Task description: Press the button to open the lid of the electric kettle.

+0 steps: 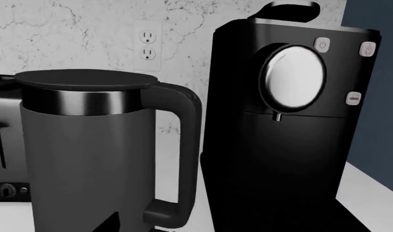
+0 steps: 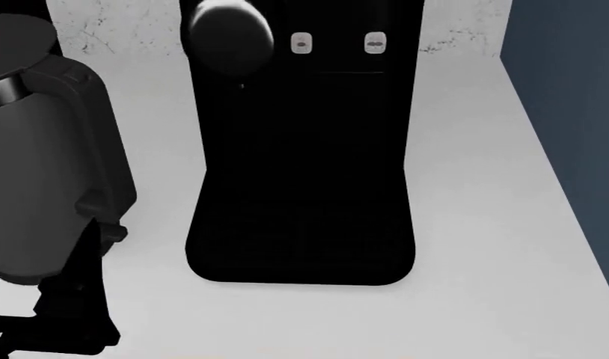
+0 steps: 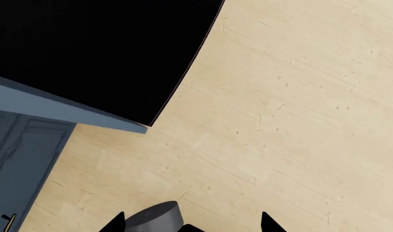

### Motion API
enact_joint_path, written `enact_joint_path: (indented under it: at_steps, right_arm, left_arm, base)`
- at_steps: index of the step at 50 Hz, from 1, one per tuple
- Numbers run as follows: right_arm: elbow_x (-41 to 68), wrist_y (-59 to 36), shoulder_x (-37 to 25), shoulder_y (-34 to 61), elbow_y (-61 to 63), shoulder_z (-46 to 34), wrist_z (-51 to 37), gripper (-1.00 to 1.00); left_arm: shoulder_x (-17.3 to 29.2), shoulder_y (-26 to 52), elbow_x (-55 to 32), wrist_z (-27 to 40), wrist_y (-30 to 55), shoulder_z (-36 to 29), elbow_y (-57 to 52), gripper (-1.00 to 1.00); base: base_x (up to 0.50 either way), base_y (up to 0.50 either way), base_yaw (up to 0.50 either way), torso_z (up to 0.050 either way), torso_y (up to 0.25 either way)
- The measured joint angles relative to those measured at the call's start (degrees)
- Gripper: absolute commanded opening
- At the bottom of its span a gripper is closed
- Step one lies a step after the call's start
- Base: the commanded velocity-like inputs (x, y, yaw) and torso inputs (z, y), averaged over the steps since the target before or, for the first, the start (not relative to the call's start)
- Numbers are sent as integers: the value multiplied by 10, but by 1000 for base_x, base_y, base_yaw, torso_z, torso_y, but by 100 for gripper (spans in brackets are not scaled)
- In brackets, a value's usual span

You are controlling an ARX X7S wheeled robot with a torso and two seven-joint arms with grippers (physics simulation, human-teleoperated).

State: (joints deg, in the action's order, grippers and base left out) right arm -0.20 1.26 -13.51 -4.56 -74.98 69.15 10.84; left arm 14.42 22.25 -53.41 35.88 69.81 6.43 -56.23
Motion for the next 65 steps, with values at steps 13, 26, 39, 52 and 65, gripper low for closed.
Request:
enact_joint_path:
  at_steps: [13, 26, 39, 52, 65]
  right_arm:
    - [2, 5, 0, 1, 1, -2, -3, 100]
    - [2, 6, 1, 0, 0, -2, -7, 100]
    - [0, 8, 1, -1, 0, -8, -10, 100]
    - [1, 12, 1, -1, 0, -12, -14, 100]
    - [0, 16, 2, -2, 0, -14, -20, 100]
  left_arm:
    - [-1, 39, -48, 54, 36, 13, 3, 100]
    - [1, 217, -244, 235, 137, 32, 95, 100]
    - [46, 391, -388, 331, 165, -29, 252, 100]
    - [95, 489, -398, 279, 181, -117, 370, 100]
    - [128, 543, -339, 170, 157, -206, 463, -100]
  base:
    - [129, 0, 0, 0, 0]
    - [0, 0, 0, 0, 0]
    - [0, 0, 0, 0, 0]
    - [0, 0, 0, 0, 0]
    - [0, 0, 0, 0, 0]
